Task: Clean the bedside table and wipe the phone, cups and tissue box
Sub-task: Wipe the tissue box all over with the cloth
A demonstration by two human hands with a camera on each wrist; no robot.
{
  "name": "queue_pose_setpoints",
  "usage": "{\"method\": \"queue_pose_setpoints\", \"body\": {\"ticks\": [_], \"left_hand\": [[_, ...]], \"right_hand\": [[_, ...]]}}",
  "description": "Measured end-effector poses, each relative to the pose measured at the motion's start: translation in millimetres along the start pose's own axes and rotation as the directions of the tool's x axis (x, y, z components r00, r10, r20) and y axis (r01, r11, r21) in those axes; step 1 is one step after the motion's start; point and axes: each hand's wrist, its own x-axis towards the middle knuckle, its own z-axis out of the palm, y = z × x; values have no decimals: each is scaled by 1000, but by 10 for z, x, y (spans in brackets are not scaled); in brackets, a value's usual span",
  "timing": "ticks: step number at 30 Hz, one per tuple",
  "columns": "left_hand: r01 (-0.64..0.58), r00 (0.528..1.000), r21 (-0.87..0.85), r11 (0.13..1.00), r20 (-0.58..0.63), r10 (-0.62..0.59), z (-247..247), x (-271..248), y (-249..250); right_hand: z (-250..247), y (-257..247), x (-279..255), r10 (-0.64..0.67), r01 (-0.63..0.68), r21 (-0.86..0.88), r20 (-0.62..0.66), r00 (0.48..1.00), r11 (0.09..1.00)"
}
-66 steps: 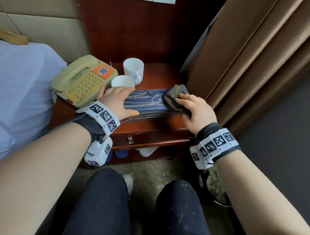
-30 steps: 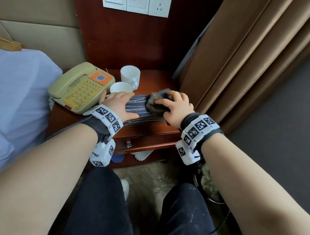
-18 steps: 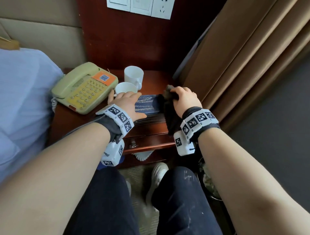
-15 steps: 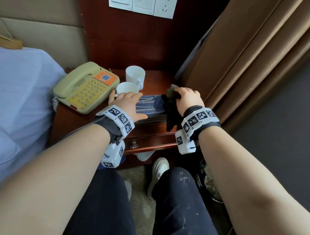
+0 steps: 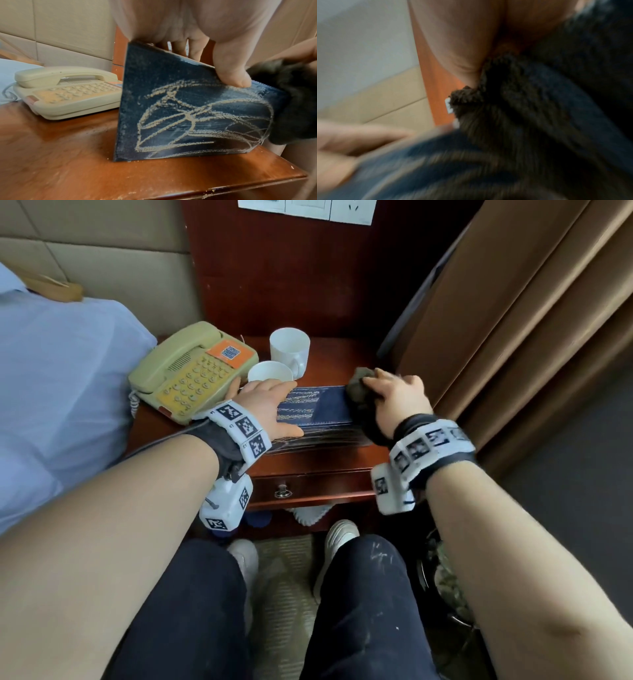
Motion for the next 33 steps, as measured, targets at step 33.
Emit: {"method": "queue_pose_setpoints", "body": {"ticks": [33], "left_hand": [[91,996,-356,930,10,-94,-27,-185,-530]], "right_hand": [[3,-361,-183,-175,164,76,166,971,983]]}}
